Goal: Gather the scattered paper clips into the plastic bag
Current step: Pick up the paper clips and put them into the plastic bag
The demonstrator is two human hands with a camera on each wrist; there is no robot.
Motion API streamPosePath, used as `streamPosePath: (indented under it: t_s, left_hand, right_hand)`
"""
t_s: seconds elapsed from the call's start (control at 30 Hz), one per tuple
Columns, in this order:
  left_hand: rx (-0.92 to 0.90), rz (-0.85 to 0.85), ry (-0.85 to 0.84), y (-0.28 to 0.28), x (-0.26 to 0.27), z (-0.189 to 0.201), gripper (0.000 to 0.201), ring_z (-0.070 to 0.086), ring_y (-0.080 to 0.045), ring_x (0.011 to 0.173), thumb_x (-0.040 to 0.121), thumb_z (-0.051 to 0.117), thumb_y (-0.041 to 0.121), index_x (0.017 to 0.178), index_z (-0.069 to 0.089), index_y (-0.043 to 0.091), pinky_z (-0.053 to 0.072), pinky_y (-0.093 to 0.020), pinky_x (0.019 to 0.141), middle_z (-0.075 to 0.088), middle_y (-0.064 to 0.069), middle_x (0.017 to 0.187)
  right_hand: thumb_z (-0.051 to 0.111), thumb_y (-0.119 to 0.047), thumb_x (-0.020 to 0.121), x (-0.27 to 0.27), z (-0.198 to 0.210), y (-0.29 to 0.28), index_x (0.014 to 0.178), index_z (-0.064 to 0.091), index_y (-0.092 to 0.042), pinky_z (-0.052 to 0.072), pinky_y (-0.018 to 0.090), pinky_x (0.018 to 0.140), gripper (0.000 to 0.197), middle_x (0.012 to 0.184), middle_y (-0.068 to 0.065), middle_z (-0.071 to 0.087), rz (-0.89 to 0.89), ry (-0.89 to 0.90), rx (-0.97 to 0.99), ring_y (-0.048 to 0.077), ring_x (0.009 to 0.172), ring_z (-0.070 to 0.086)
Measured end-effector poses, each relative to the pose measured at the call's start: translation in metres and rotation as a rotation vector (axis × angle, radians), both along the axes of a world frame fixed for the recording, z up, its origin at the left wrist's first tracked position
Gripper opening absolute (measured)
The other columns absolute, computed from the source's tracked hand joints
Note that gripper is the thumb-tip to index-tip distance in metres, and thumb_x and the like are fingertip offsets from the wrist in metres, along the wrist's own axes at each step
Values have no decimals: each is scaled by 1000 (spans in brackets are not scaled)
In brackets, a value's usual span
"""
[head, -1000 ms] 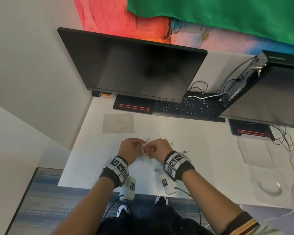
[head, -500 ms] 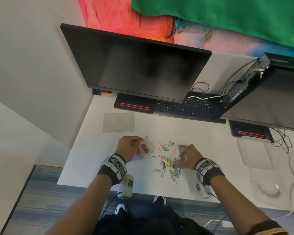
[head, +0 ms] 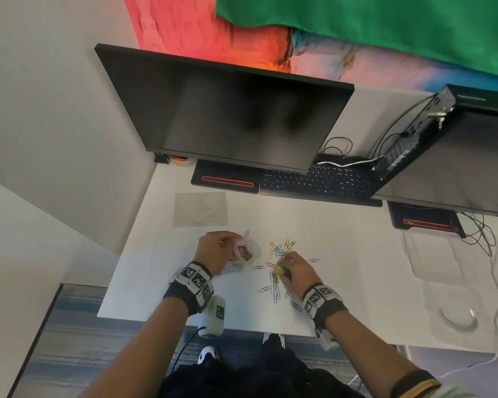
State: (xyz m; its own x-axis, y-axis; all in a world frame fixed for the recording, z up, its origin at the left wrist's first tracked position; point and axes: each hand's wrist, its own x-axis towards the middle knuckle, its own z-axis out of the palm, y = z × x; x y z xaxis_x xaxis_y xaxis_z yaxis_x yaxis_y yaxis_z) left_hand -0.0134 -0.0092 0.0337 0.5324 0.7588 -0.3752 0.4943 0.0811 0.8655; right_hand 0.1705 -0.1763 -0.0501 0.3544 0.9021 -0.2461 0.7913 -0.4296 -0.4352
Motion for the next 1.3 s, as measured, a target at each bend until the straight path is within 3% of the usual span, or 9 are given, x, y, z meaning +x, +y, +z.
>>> streamPosePath:
  t_s: [0.2,0.3,0.4,0.5,0.63,0.7,0.93,1.17,1.3]
  left_hand:
    - [-29,30,-23,-2,0,3,20,75,-25,74,93,58,5,92,75,16,63,-42,76,74,-10,94]
    - [-37,32,-22,-2,0,3,20,75,-25,71,93,58,5,92,75,16,63,-41,73,74,-11,93]
    - [-19,25,-17,0,1,2,19,75,-23,70,93,58,6,93,75,15,63,-39,72,74,-10,91]
    - [-14,20,-14,-1,3,3,19,74,-23,72,93,58,6,93,75,15,63,-38,72,74,-8,91]
    - [-8,24,-11,-1,8,2,22,73,-22,71,94,55,4,95,75,12,63,-37,73,73,-6,84]
    - [-2,18,-12,-2,10,4,22,72,-22,68,95,54,4,95,75,11,63,-36,71,72,-6,80]
    - [45,-23,3,2,9,-2,26,73,-25,77,91,56,1,85,77,17,62,-43,76,75,-4,81]
    - [84,-63,0,1,13,-3,26,74,-20,79,90,60,5,82,77,23,61,-42,79,76,1,81]
    - [75,-57,-15,-1,16,-1,21,74,-20,75,92,59,4,89,77,14,63,-40,74,76,-4,84]
  right_hand:
    - [69,-14,85,10,3,12,96,76,-11,54,28,87,14,96,6,71,-219,71,-2,18,85,65]
    - [78,-18,78,23,16,14,83,78,-13,58,24,74,7,78,6,76,-648,422,15,12,64,65]
    - [78,-13,78,29,37,24,101,72,-2,55,16,61,26,83,10,76,-847,938,125,12,70,72]
    - [74,-3,80,21,64,42,109,66,5,58,22,77,31,99,14,74,-861,1302,278,20,91,72]
    - [71,-4,82,-8,88,65,106,68,5,57,24,79,26,102,14,73,-693,1400,273,20,93,71]
    - [72,-6,83,-22,89,73,106,68,6,57,23,78,26,99,15,73,-611,1319,233,20,88,72]
    - [73,-17,80,-42,77,83,83,79,-17,42,1,64,7,80,-1,76,-169,335,196,4,67,63]
    - [61,-17,88,-45,82,86,89,77,-15,53,30,80,16,84,8,74,-30,116,110,24,79,66]
    - [58,-20,89,-46,82,86,92,77,-15,53,29,79,19,86,10,73,-38,66,81,24,81,65]
